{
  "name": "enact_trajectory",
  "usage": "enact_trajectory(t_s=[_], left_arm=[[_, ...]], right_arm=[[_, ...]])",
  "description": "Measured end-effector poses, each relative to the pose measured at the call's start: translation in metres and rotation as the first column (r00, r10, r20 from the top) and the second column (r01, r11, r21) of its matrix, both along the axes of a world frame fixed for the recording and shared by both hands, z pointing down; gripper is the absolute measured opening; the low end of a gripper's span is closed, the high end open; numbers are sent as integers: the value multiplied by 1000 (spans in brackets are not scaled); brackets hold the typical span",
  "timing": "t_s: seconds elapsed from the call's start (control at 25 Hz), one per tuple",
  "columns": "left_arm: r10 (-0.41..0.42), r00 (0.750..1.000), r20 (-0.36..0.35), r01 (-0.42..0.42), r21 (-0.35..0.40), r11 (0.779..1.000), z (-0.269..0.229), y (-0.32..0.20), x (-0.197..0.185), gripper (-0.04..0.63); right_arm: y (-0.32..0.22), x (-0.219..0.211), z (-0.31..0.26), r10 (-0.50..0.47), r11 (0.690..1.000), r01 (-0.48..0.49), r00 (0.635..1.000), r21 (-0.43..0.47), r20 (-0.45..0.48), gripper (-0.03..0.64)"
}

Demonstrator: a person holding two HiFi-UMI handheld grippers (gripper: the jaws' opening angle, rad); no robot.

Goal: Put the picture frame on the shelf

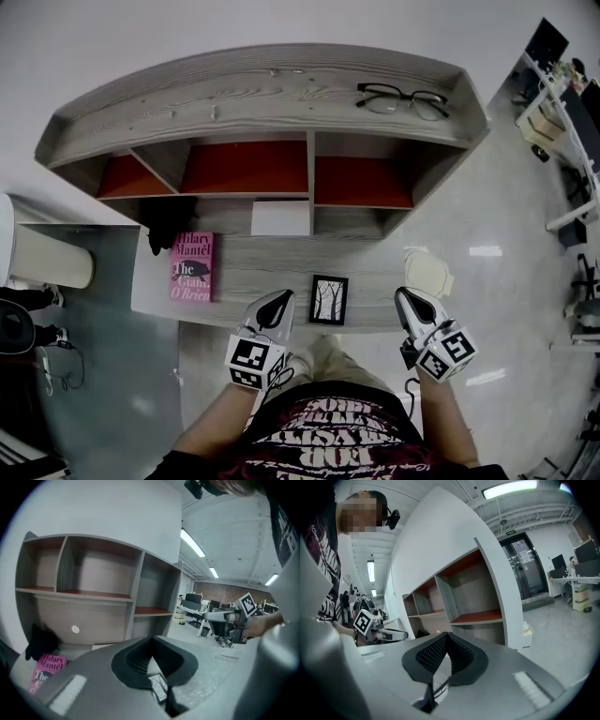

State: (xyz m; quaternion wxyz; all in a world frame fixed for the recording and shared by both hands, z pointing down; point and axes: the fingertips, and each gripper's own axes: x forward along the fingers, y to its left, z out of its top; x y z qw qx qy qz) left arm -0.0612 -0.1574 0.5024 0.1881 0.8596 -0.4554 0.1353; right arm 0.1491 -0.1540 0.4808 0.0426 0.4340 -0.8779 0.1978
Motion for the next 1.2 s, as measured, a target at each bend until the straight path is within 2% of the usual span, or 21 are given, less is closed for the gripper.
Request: enact_trajectory(t_s=[0.28, 0.52, 0.92, 1.04, 1.2], left_arm=[[6, 999, -31, -10, -123, 992, 46, -11, 18, 2], [24, 999, -34, -31, -227, 973, 88, -16, 30, 2], [74, 997, 17, -62, -384, 921, 167, -3, 41, 2], [88, 995, 52, -56, -440, 896, 195, 6, 39, 2], [88, 994, 62, -44, -516, 856, 224, 14, 36, 2]], right_arm=[[-11, 2, 52, -20, 992, 18, 1000, -126, -14, 27], [-7, -4, 110, -82, 966, 65, 995, -249, -58, 28], [4, -26, 190, -172, 895, 135, 984, -425, -50, 28], [10, -29, 216, -176, 868, 128, 983, -480, -58, 28], [20, -37, 244, -210, 831, 135, 974, -540, -80, 28]])
